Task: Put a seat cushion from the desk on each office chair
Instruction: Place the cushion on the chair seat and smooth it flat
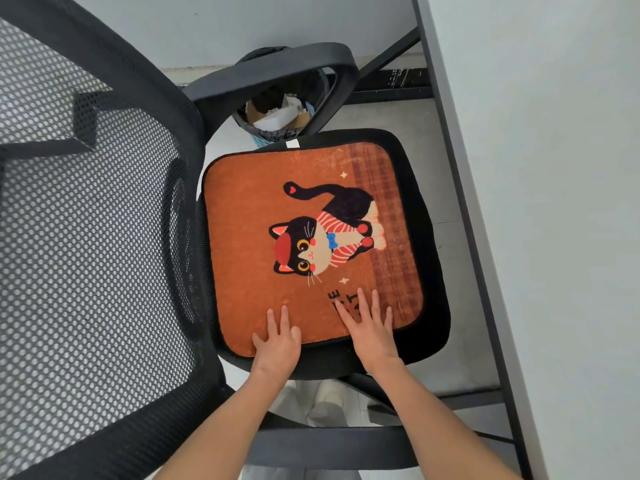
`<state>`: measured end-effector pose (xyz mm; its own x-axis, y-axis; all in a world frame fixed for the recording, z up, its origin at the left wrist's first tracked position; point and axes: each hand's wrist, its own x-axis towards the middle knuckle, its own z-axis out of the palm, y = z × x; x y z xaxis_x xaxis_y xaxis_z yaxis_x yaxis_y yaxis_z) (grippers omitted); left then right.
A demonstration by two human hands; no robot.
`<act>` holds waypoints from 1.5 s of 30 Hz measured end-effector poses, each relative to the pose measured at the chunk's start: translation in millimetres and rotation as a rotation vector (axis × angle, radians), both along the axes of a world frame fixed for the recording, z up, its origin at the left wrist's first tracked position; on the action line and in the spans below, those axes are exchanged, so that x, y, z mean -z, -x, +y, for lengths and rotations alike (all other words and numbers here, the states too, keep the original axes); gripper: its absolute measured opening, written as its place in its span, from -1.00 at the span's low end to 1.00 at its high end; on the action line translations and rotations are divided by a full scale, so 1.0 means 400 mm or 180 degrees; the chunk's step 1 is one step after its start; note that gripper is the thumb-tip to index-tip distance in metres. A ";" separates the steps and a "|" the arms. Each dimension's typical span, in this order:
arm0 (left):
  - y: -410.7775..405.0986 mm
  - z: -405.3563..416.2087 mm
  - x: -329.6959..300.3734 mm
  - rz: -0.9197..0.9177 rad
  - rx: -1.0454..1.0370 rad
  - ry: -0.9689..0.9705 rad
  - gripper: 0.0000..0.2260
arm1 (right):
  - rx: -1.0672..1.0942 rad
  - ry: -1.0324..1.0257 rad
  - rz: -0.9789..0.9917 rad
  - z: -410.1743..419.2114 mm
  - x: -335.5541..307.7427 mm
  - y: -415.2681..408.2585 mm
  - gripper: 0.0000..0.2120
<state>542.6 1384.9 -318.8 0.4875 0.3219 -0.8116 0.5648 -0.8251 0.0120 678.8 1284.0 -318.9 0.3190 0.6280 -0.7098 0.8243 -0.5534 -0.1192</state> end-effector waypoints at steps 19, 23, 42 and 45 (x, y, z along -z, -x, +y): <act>-0.012 0.014 -0.103 -0.0758 -0.0822 0.0236 -0.67 | 0.0967 -0.0410 0.0342 0.013 -0.087 0.036 -0.47; -0.044 0.003 -0.272 -0.1442 -0.2069 0.0770 -0.68 | 0.2287 -0.1281 0.0999 0.019 -0.281 0.057 -0.57; 0.085 -0.186 -0.797 -0.1833 -0.0720 0.3001 -0.82 | 0.6367 -0.3653 0.0941 -0.436 -0.846 0.510 -0.77; 0.097 -0.241 -0.786 -0.1297 0.0362 0.3104 -0.79 | 0.7236 -0.3889 0.0473 -0.445 -0.811 0.679 -0.78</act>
